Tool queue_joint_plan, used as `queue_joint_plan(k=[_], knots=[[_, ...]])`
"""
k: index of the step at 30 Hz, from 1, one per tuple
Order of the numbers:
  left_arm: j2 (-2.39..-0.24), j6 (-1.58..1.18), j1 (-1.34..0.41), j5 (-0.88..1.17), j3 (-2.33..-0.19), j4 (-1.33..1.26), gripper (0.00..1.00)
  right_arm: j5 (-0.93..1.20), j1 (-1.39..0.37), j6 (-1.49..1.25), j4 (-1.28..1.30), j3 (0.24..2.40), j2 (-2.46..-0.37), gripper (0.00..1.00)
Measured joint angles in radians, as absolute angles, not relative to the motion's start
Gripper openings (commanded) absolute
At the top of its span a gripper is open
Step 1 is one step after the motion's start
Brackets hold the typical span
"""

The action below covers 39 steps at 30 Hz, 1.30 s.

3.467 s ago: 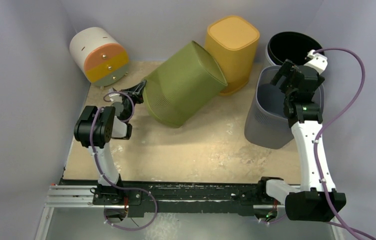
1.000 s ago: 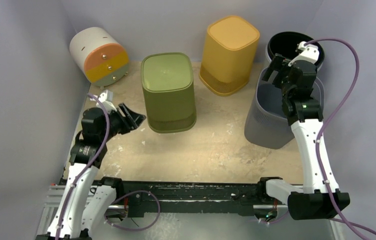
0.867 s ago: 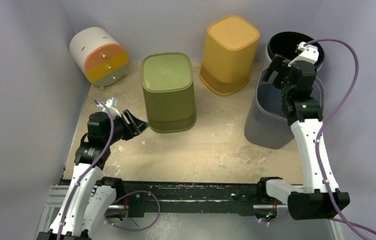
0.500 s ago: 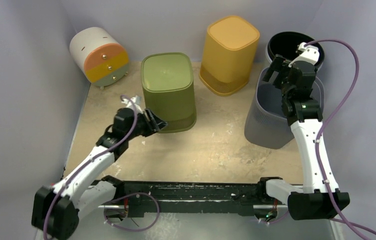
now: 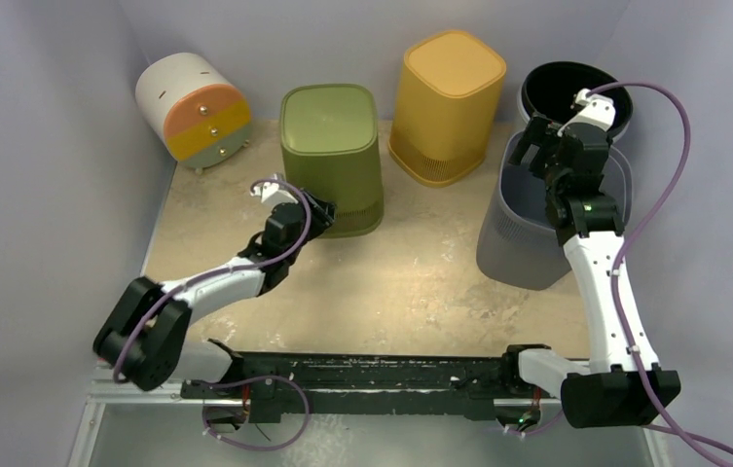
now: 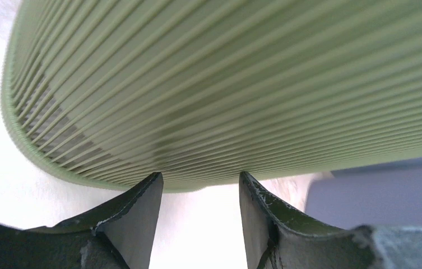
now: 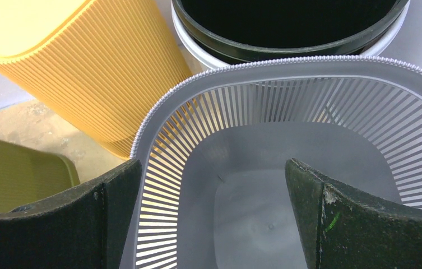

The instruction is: Turn the large container upside down

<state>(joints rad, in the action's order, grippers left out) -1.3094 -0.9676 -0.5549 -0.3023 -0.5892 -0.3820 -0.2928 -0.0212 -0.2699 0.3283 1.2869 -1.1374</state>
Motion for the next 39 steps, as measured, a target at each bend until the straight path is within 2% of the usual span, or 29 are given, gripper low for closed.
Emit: queue_joint_plan(k=[4, 11, 24, 31, 39], knots=[[-1.478, -0.958, -0.545, -0.395, -0.685, -0.470, 0.51, -0.288, -0.021, -0.273, 0.322, 1.273, -1.137, 1.00], [-1.717, -0.939, -0.479, -0.411, -0.880, -0.576, 0.51, -0.286, -0.021, -0.277, 0.301, 1.242, -1.138, 1.00], [-1.885, -0.791, -0.351, -0.365, -1.099, -0.553, 0.55, -0.321, -0.021, -0.269, 0.261, 1.232, -1.200, 1.00], [-1.899, -0.737, -0.336, -0.281, -1.133, -0.477, 0.59, -0.330, -0.021, -0.266, 0.266, 1.230, -1.190, 1.00], [-1.712, -0.716, -0.336, -0.133, -1.133, -0.122, 0.65, -0.248, -0.021, -0.267, 0.347, 1.299, -1.137, 1.00]])
